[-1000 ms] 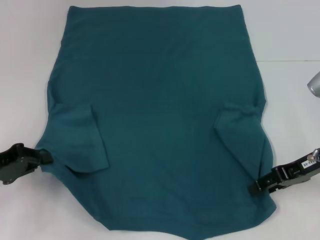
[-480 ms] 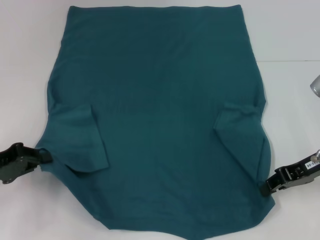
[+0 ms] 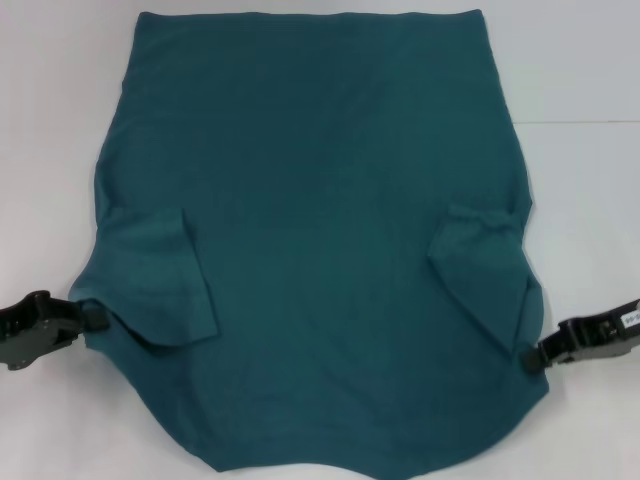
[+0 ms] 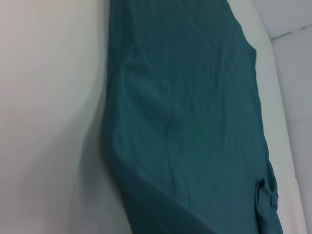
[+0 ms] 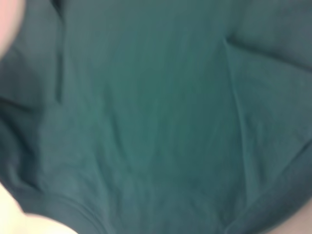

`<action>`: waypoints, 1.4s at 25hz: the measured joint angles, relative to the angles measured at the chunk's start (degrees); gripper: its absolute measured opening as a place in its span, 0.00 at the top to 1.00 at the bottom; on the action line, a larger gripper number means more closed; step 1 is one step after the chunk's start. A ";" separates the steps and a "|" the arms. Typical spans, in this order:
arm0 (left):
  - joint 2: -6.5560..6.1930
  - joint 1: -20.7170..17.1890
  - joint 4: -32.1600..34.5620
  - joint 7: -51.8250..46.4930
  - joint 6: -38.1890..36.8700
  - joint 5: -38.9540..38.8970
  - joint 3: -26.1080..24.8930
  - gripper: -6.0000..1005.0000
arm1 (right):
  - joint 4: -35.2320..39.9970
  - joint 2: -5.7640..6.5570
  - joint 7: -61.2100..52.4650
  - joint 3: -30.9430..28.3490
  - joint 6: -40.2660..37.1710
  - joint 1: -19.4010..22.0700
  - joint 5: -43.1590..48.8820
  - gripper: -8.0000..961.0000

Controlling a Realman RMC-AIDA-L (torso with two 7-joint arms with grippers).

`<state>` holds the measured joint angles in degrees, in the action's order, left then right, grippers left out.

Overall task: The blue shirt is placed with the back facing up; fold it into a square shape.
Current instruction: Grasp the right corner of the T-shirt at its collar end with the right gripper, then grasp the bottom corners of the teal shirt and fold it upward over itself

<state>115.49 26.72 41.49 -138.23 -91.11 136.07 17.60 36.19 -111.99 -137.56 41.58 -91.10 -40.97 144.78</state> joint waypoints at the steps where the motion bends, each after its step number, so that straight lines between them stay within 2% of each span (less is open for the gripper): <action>1: 0.00 -0.09 0.02 0.18 -0.26 -0.02 0.00 0.97 | 0.02 0.19 0.84 -1.35 -0.42 0.61 -1.44 0.95; 10: -0.07 -0.26 0.25 0.39 -0.59 -0.03 -0.03 0.97 | 0.10 2.07 4.05 -9.29 -0.91 6.34 -9.74 0.95; 18: -0.37 -0.79 2.38 0.21 -5.34 0.49 0.50 0.97 | 0.21 3.78 2.86 -9.01 -5.23 8.03 -8.34 0.94; 24: -0.53 -3.24 5.85 -0.22 -10.67 0.94 0.50 0.97 | 0.21 3.67 1.13 -8.84 -7.84 8.24 -4.17 0.93; 35: 0.12 -6.25 10.43 -0.74 -17.77 5.79 0.22 0.97 | 1.52 1.84 0.91 -8.73 -13.55 10.32 -0.01 0.92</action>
<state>115.61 20.47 51.92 -138.97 -108.88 141.86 17.82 37.72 -110.15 -136.65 32.85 -104.65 -30.65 144.77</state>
